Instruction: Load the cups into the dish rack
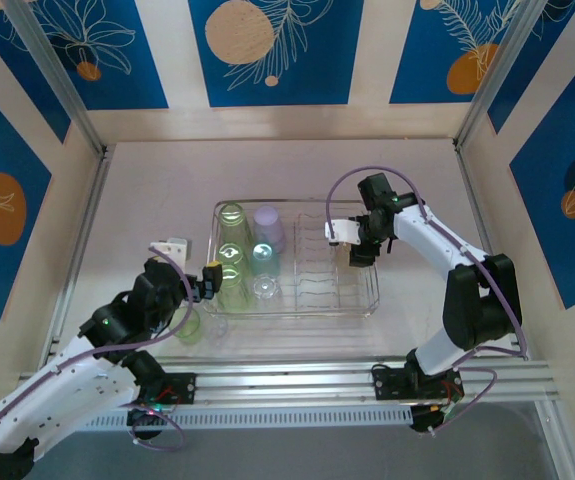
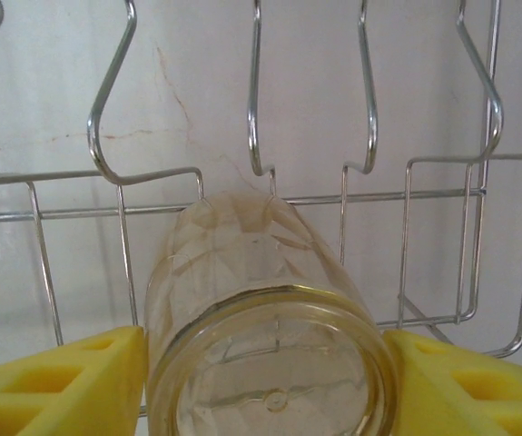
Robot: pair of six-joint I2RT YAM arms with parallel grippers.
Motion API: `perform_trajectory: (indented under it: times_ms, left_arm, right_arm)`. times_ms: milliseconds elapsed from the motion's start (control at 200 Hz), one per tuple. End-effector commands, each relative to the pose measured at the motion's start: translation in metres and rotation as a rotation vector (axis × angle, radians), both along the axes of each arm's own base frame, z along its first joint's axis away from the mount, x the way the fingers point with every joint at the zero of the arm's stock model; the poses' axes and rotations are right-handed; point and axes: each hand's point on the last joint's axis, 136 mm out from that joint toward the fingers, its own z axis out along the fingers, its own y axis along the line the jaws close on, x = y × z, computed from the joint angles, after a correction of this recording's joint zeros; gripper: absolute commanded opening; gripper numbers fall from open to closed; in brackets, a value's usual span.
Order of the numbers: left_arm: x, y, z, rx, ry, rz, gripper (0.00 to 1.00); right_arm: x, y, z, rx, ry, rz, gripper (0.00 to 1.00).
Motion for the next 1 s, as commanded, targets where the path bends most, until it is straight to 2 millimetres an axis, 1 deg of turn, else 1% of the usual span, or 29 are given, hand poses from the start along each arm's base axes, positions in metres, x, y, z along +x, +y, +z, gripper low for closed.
perform_trajectory:
  times_ms: [0, 55, 195, 325, 445, 555, 810, 995]
  left_arm:
    - [0.000, 0.002, -0.004, -0.012, 0.015, 0.011, 1.00]
    - [0.001, 0.003, -0.005, -0.012, 0.017, 0.014, 1.00]
    - [0.000, 0.003, -0.006, -0.014, 0.019, 0.016, 1.00]
    - [0.001, 0.004, -0.007, -0.011, 0.022, 0.020, 1.00]
    - [0.002, 0.004, -0.009, -0.016, 0.027, 0.021, 1.00]
    - [0.003, 0.003, -0.009, -0.018, 0.029, 0.019, 1.00]
    - [0.002, 0.004, -0.012, -0.013, 0.043, 0.022, 1.00]
    - [0.002, 0.007, -0.013, -0.014, 0.046, 0.032, 1.00]
  right_arm:
    - [-0.001, 0.002, -0.003, -0.016, 0.010, 0.027, 0.61]
    - [-0.001, 0.001, -0.003, -0.019, 0.009, 0.029, 0.59]
    - [0.003, -0.002, -0.004, -0.039, -0.011, 0.031, 0.49]
    - [0.007, -0.003, 0.001, -0.043, -0.037, 0.033, 0.45]
    - [0.011, -0.005, 0.006, -0.040, -0.066, 0.034, 0.45]
    - [0.020, -0.007, 0.011, -0.033, -0.086, 0.021, 0.45]
    - [0.044, -0.006, 0.017, -0.043, -0.111, 0.010, 0.45]
    - [0.061, -0.006, 0.015, -0.068, -0.111, 0.008, 0.44]
